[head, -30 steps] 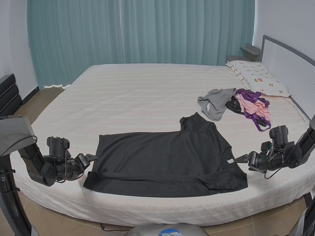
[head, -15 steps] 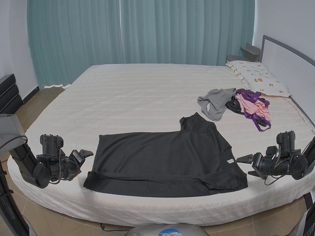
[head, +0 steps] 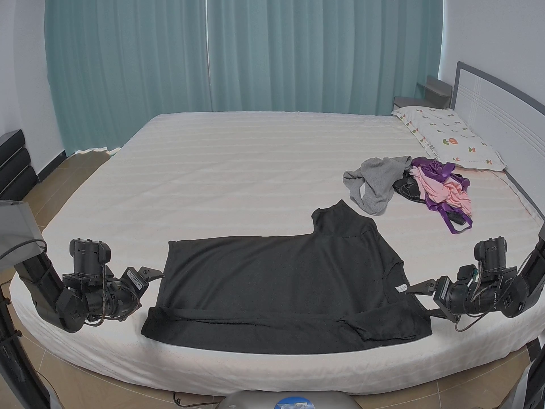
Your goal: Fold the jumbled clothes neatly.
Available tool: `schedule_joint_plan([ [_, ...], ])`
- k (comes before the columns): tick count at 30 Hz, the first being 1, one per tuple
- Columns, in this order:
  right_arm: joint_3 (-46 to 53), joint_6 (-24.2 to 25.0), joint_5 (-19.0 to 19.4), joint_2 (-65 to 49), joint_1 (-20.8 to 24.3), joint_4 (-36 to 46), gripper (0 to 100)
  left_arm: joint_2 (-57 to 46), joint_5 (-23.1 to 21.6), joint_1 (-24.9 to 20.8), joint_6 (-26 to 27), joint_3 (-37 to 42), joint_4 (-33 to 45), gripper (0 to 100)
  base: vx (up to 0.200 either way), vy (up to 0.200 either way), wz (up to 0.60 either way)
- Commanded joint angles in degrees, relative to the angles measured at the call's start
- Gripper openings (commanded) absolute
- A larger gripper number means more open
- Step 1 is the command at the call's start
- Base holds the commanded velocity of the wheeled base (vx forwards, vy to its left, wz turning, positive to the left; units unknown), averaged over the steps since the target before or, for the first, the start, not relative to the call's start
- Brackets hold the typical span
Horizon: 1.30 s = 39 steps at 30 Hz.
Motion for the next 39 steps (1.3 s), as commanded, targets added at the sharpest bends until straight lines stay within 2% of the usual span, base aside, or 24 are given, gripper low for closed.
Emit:
schedule_joint_plan([
  [1,0.11,-0.08,0.03,0.47,0.09,0.02,100,-3.66,-0.15,-1.12,0.13,1.79,0.29,100,0.000,0.000,0.00],
  [3,0.11,-0.08,0.03,0.47,0.09,0.02,100,-4.89,-0.15,-1.74,0.13,2.32,0.90,100,0.000,0.000,0.00],
  [8,0.19,-0.34,0.03,0.39,0.09,0.02,100,-6.91,-0.15,-7.89,-0.04,1.53,9.78,100,0.000,0.000,0.00],
  [17,0.55,-0.52,-0.41,0.82,1.40,0.02,100,1.79,1.26,-12.37,0.13,0.12,9.96,100,0.000,0.000,0.00],
  [32,0.90,-0.61,-0.50,0.91,2.20,0.02,100,11.02,7.24,-10.35,-0.13,-12.18,10.39,100,0.000,0.000,0.00],
  [39,0.90,-0.61,-0.58,2.06,2.20,-1.03,100,11.90,10.31,-8.86,-8.57,-18.34,9.78,100,0.000,0.000,0.00],
])
